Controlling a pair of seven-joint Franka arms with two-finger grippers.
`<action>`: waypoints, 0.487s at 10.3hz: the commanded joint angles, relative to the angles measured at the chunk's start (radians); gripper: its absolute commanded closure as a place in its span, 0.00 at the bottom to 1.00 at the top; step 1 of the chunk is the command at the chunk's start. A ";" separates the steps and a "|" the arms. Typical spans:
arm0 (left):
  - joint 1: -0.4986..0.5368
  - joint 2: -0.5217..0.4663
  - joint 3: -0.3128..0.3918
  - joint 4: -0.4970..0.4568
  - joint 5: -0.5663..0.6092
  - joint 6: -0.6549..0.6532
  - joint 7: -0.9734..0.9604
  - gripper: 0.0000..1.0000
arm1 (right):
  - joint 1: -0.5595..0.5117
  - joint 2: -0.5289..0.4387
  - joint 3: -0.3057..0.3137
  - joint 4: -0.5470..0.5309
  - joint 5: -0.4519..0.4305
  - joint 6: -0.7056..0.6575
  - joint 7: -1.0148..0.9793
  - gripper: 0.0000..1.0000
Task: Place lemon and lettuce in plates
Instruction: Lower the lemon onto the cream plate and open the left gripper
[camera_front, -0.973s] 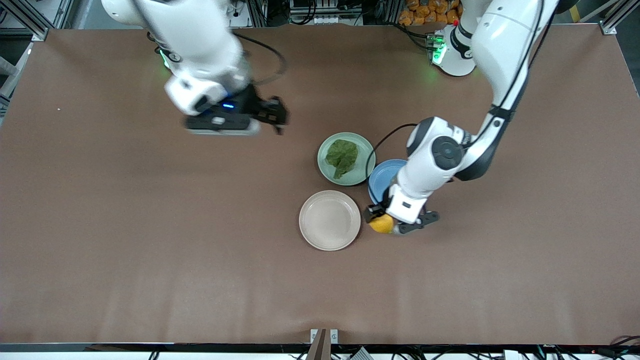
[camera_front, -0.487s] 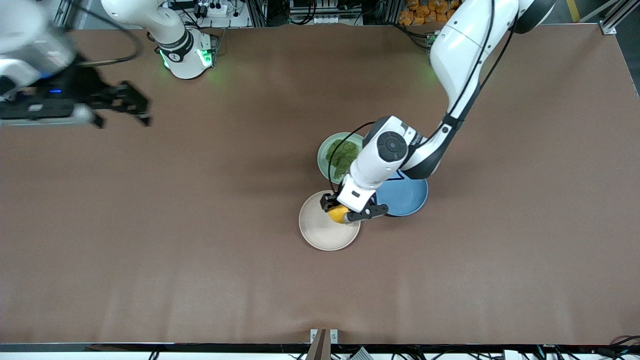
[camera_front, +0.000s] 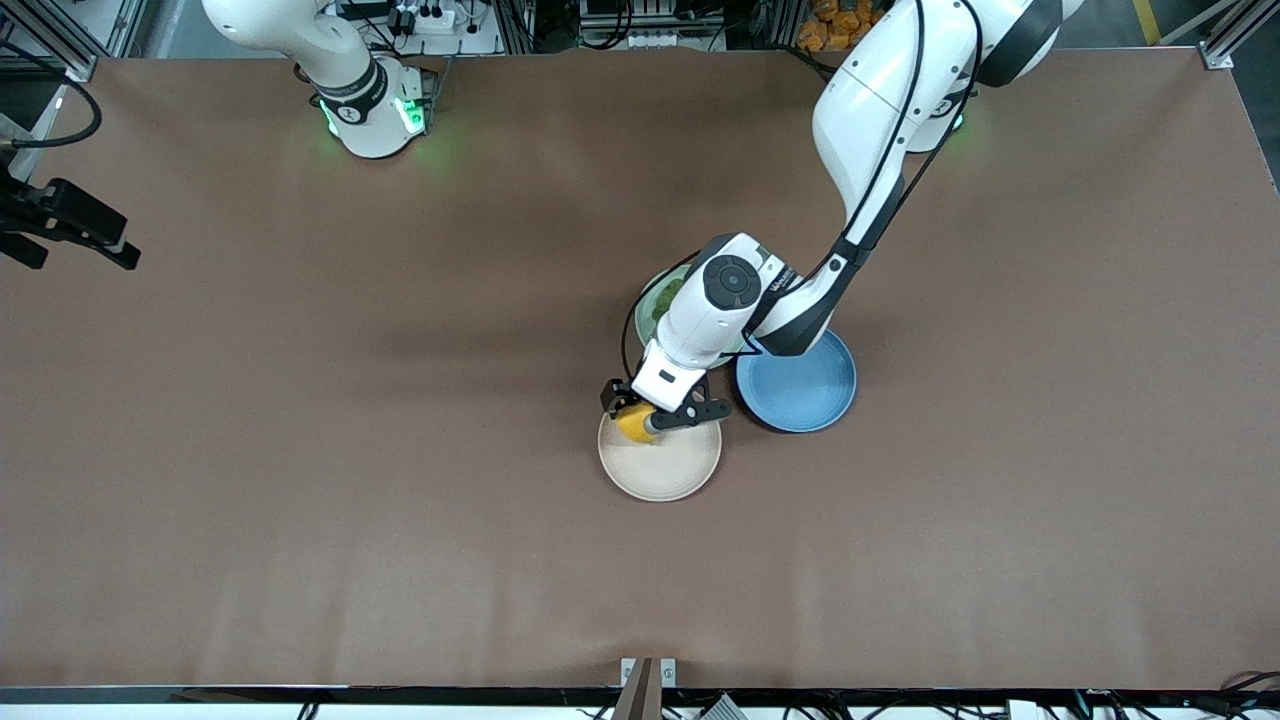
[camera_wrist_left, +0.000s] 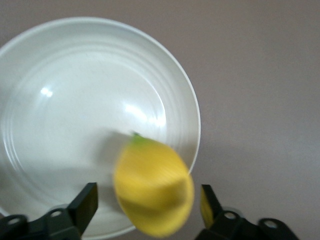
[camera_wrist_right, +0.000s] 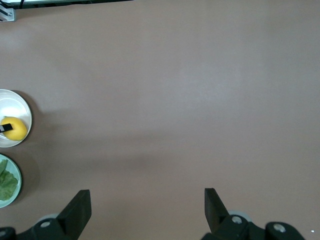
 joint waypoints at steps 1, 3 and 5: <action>-0.003 -0.002 0.022 0.027 0.039 0.003 -0.023 0.00 | 0.023 -0.003 -0.033 -0.008 -0.019 -0.003 -0.036 0.00; 0.038 -0.025 0.025 0.020 0.042 -0.003 -0.021 0.00 | 0.021 -0.005 -0.033 -0.002 -0.017 -0.004 -0.036 0.00; 0.118 -0.076 0.025 0.004 0.045 -0.061 -0.009 0.00 | -0.061 -0.002 0.042 -0.002 -0.013 -0.006 -0.036 0.00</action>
